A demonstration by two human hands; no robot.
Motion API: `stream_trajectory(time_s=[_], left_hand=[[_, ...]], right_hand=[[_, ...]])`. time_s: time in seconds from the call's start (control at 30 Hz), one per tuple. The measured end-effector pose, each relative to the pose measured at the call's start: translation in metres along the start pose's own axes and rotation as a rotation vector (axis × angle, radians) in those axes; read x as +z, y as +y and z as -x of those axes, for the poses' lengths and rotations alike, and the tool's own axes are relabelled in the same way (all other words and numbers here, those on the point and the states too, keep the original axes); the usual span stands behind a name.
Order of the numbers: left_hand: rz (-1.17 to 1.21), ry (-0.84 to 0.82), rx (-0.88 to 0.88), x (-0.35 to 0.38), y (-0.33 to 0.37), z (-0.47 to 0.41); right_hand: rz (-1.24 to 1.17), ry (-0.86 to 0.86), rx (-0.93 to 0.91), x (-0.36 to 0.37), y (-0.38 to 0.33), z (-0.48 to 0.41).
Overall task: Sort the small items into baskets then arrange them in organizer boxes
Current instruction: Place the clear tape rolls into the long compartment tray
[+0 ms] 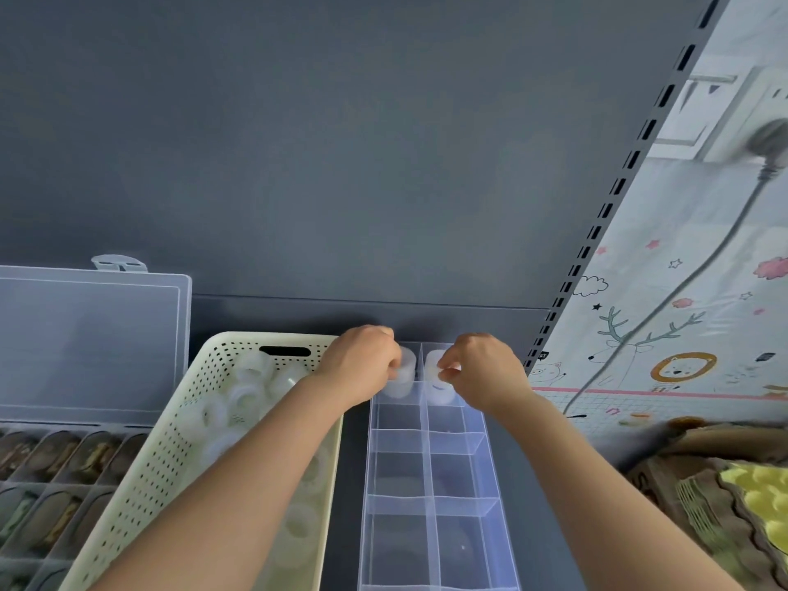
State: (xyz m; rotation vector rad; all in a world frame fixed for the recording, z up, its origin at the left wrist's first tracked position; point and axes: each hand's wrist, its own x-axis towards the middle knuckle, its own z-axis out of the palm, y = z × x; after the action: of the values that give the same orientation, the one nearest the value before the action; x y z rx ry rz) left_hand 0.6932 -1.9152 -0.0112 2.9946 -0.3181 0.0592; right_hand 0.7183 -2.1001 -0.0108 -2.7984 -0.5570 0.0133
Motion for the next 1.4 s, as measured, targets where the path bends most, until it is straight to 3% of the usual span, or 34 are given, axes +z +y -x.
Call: stream_trajectory(time_s=[0.37, 0.47, 0.67, 0.8, 0.9, 1.0, 1.17, 1.4], left_hand=[[0.005, -0.043, 0.044, 0.007, -0.007, 0.001], [0.020, 0.012, 0.070, 0.009, -0.008, 0.007], [0.054, 0.206, 0.026, -0.018, -0.017, 0.046], [0.018, 0.187, -0.115, -0.034, -0.042, 0.089], [0.048, 0.112, -0.241, -0.042, -0.060, 0.123], [0.106, 0.011, -0.289, -0.047, -0.069, 0.153], [0.136, -0.155, -0.260, -0.037, -0.061, 0.180], [-0.043, -0.020, -0.274, -0.018, -0.048, 0.183]], right_hand=[[0.082, -0.205, -0.002, -0.001, -0.003, -0.005], [0.064, -0.138, -0.001, 0.003, -0.006, -0.001], [-0.074, 0.216, -0.147, 0.008, -0.032, 0.022], [-0.141, 0.217, -0.301, 0.010, -0.070, 0.039], [-0.203, 0.118, -0.390, 0.010, -0.100, 0.051], [-0.102, -0.021, -0.493, 0.010, -0.125, 0.061], [0.283, -0.125, -0.531, 0.023, -0.151, 0.071], [0.392, -0.063, -0.496, 0.035, -0.159, 0.070]])
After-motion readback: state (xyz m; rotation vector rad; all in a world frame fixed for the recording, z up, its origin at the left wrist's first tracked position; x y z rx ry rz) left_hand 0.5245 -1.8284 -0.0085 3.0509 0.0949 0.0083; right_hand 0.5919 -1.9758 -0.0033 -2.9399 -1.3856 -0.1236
